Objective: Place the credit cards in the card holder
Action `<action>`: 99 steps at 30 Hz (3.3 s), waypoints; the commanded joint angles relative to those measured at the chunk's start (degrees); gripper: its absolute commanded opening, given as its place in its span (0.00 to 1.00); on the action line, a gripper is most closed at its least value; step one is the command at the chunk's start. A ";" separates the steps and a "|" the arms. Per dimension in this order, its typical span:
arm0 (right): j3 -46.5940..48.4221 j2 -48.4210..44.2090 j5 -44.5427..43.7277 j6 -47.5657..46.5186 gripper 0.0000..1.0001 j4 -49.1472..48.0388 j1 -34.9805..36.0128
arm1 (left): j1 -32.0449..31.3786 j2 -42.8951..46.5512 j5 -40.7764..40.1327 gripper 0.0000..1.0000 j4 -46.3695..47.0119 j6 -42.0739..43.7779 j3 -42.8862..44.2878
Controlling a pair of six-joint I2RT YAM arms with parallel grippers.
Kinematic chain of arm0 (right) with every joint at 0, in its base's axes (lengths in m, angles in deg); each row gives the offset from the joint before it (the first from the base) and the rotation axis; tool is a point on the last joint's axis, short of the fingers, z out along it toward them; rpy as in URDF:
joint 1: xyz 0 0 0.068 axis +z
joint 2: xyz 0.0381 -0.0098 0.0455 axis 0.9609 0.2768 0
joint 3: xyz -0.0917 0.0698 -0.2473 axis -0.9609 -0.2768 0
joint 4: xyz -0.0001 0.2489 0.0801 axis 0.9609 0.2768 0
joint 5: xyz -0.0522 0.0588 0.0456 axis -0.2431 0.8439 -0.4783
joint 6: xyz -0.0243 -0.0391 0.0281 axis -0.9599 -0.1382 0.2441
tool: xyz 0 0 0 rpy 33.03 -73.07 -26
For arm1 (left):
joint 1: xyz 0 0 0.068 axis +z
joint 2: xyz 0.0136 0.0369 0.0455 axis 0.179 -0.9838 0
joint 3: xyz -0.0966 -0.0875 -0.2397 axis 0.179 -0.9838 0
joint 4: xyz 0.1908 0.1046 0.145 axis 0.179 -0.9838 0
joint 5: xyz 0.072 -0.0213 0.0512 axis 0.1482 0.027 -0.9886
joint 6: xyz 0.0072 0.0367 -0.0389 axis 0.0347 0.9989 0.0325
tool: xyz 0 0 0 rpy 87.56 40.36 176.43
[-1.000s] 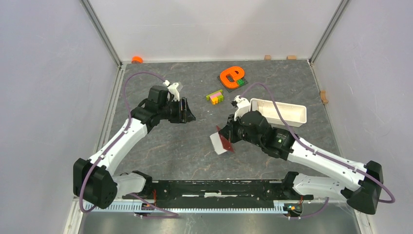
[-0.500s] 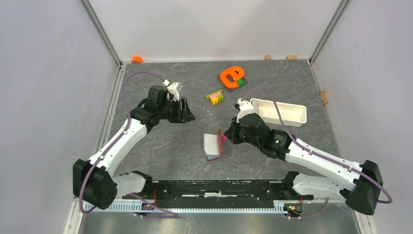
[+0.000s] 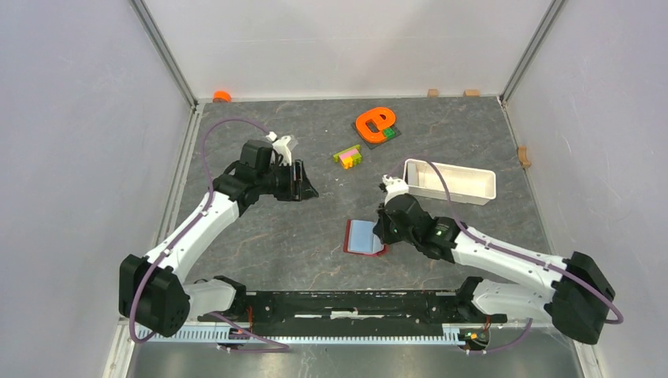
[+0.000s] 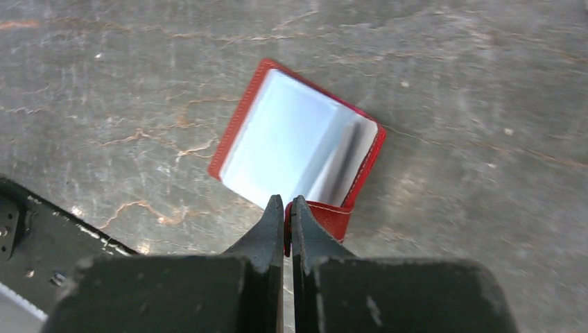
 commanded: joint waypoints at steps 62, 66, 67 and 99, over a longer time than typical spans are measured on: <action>-22.26 17.93 56.16 1.62 0.51 -46.60 -29.46 | -17.79 -21.88 -2.66 0.67 42.15 -30.07 -18.15; -23.49 19.86 56.31 3.61 0.50 -50.20 -29.01 | -18.06 -23.60 -1.32 0.66 44.02 -30.14 -18.62; -23.53 20.47 56.35 3.93 0.50 -50.95 -28.74 | -18.10 -24.05 -0.83 0.65 44.54 -30.36 -18.97; -8.41 17.72 32.60 -2.50 0.00 -29.05 -20.58 | -15.77 -14.15 -4.69 0.61 39.94 -26.22 -24.17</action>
